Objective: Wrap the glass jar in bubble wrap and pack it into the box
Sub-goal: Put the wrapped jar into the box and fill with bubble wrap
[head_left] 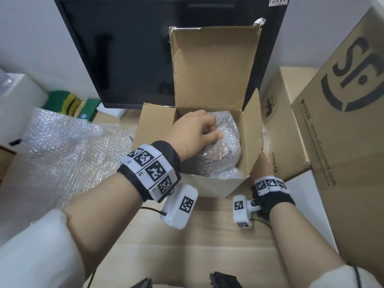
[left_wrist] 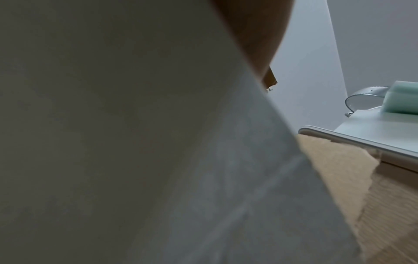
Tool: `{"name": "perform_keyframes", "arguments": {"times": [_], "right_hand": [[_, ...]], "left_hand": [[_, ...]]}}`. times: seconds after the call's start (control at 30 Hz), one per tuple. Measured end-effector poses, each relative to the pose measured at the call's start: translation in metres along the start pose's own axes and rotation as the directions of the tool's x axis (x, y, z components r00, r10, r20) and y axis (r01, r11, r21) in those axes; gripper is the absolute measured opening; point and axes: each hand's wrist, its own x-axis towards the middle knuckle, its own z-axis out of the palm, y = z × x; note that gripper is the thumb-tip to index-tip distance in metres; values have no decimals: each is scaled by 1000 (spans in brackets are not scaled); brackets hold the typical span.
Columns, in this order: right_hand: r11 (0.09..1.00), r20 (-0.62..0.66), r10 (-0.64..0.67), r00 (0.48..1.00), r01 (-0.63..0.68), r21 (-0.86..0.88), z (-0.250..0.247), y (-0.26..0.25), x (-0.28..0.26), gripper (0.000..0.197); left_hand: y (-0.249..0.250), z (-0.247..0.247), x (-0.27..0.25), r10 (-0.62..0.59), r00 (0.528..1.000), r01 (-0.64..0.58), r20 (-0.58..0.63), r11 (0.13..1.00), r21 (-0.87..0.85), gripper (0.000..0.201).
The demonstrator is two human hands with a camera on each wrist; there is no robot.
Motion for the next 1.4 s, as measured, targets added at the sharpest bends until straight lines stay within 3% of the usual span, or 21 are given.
{"name": "perform_keyframes", "arguments": {"times": [0.07,0.13,0.2,0.27,0.4,0.5,0.53,0.6,0.7,0.77,0.83,0.9,1.07,1.13,1.17,1.3,1.4], "right_hand": [[999,-37,-21,999,19,-42,-1,3,1,25],[984,-198,-30,980,64,164,-12,3,0,22],[923,-421,-24,907,182,338,-29,-5,-6,18],[852,-562,-54,825,331,404,-54,-20,-26,20],[629,-740,-63,670,602,492,-107,-58,-81,33],[434,-794,-111,598,748,503,-134,-80,-119,33],[432,-804,-128,580,763,482,-140,-84,-125,33],[573,-811,-146,567,717,398,-146,-87,-131,27],[837,-787,-146,599,499,225,-144,-75,-126,18],[884,-761,-135,634,425,197,-139,-65,-124,18],[876,-763,-144,630,440,198,-138,-61,-125,20],[839,-797,-152,585,503,209,-143,-65,-134,24],[548,-822,-294,488,791,274,-155,-96,-166,38],[492,-755,-392,526,813,310,-150,-107,-172,38],[514,-699,-437,566,795,321,-147,-110,-171,38],[764,-357,-488,796,588,267,-116,-111,-157,37],[867,-156,-495,855,497,-30,-79,-106,-143,33]], "left_hand": [[-1,1,0,-6,1000,6,-2,1000,9,34],[1,1,0,-8,1000,8,-4,1000,4,36],[1,0,-1,-14,1000,14,-4,1000,-16,37],[1,0,-2,-9,1000,9,2,1000,-12,38],[1,2,-1,-8,1000,8,13,1000,23,36],[0,1,-1,1,1000,-2,15,999,33,29],[0,1,-1,7,1000,-8,16,999,34,26],[-1,1,-1,16,1000,-17,18,999,35,22],[-3,0,0,22,1000,-23,16,999,48,21],[-3,0,0,29,999,-30,17,998,54,20],[-3,1,1,36,999,-37,16,997,69,19],[-4,1,0,52,998,-53,23,997,65,19],[-2,-1,0,57,998,-59,28,995,85,18],[-1,-2,-1,53,998,-57,47,993,101,17],[0,-4,-1,42,998,-47,57,993,105,18],[7,-13,-2,-45,995,38,84,996,81,20],[2,-9,-1,-152,979,151,138,988,14,25]]}}
